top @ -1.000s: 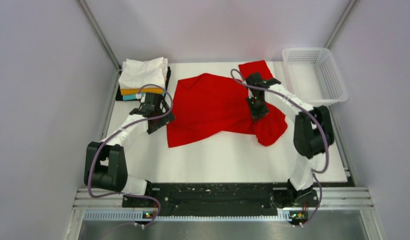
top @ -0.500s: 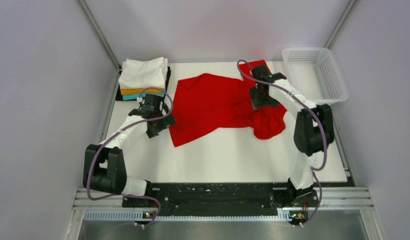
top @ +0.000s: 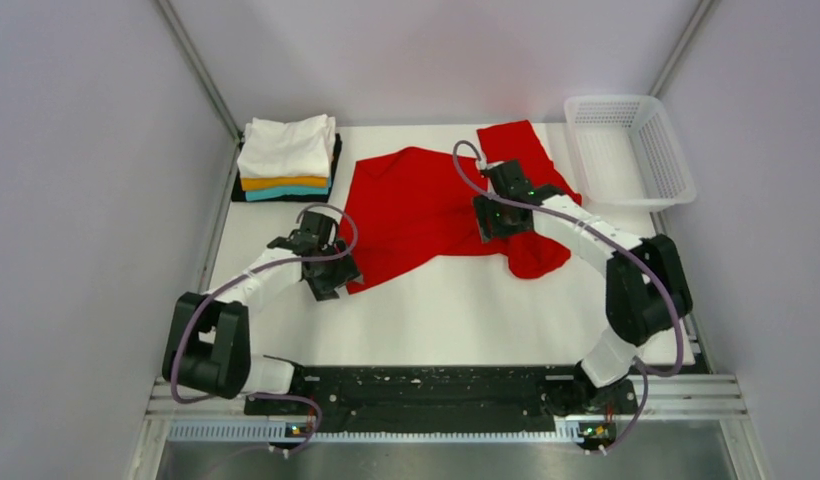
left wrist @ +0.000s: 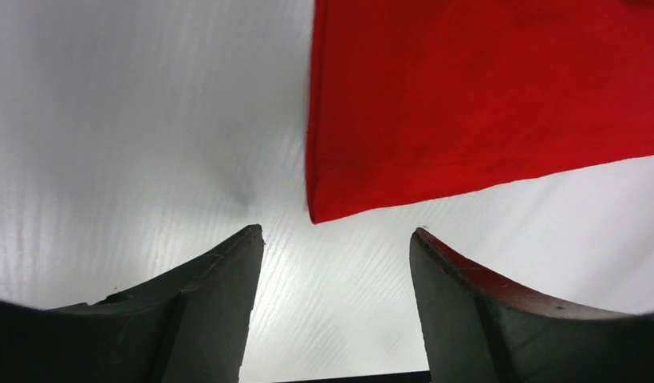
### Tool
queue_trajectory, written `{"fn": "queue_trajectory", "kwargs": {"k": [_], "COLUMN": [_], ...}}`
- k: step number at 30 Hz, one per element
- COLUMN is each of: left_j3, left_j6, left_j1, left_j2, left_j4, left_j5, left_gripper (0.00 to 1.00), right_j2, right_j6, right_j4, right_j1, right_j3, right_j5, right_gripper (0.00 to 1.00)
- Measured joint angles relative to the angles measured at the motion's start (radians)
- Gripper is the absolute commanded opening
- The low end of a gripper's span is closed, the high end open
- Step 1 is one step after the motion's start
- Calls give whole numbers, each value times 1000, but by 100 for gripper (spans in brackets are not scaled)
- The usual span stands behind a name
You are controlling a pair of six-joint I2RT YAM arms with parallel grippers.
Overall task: Fold and stack the t-shirts
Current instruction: Flatten out the tshirt
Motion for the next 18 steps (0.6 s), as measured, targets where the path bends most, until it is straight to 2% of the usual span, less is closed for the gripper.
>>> {"fn": "queue_trajectory", "kwargs": {"k": [7, 9, 11, 13, 14, 18], "left_j3": [2, 3, 7, 15, 23, 89], "left_j6": [-31, -42, -54, -64, -69, -79], "left_j1": [-32, -42, -53, -60, -62, -65], "left_j2": [89, 100, 113, 132, 147, 218], "left_j4": [78, 105, 126, 141, 144, 150], "left_j5": [15, 16, 14, 5, 0, -19], "left_gripper": [56, 49, 34, 5, 0, 0], "right_j2": [193, 208, 210, 211, 212, 243], "right_j6": [-21, -21, -24, -35, -45, -112], "right_j4": [91, 108, 120, 134, 141, 175], "right_j1": [21, 21, 21, 21, 21, 20], "right_j3": [103, 107, 107, 107, 107, 108], "right_j5": [37, 51, 63, 73, 78, 84], "right_gripper": [60, 59, 59, 58, 57, 53]}}
